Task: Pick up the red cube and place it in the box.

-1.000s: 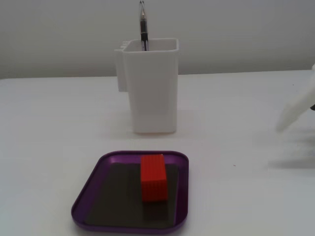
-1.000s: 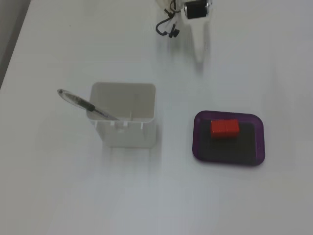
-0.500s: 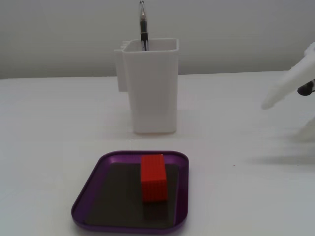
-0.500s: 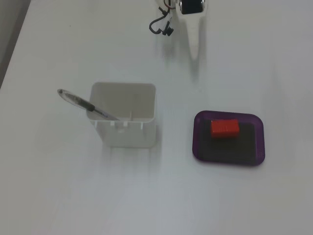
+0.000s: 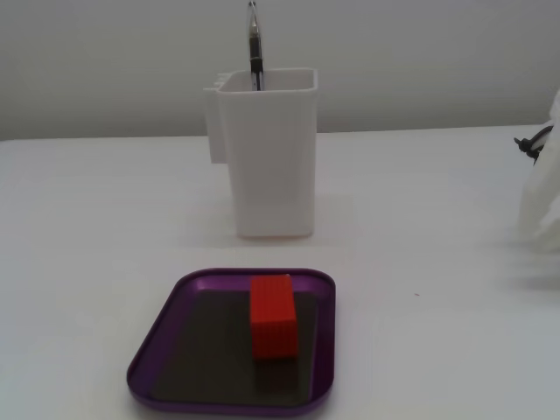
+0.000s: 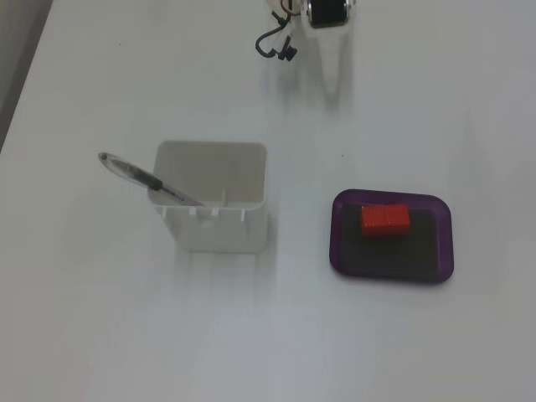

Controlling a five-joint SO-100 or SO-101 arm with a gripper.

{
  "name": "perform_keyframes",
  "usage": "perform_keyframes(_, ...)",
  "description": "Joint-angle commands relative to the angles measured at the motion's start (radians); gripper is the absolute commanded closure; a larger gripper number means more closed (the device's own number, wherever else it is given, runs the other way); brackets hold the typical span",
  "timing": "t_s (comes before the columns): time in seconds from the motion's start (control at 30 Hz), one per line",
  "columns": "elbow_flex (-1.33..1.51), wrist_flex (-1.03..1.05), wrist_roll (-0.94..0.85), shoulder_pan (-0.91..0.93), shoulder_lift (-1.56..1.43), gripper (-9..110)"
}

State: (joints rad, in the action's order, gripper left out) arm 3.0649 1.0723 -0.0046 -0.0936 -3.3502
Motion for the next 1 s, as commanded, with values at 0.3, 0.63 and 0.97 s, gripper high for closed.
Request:
perform_keyframes(0.3, 0.009, 0.015, -0.006, 0.041, -0.064, 101)
perform_keyframes(0.63, 0.009, 0.015, -0.006, 0.041, -0.064, 101)
perform_keyframes(0.97, 0.009, 0.015, -0.006, 0.041, -0.064, 101)
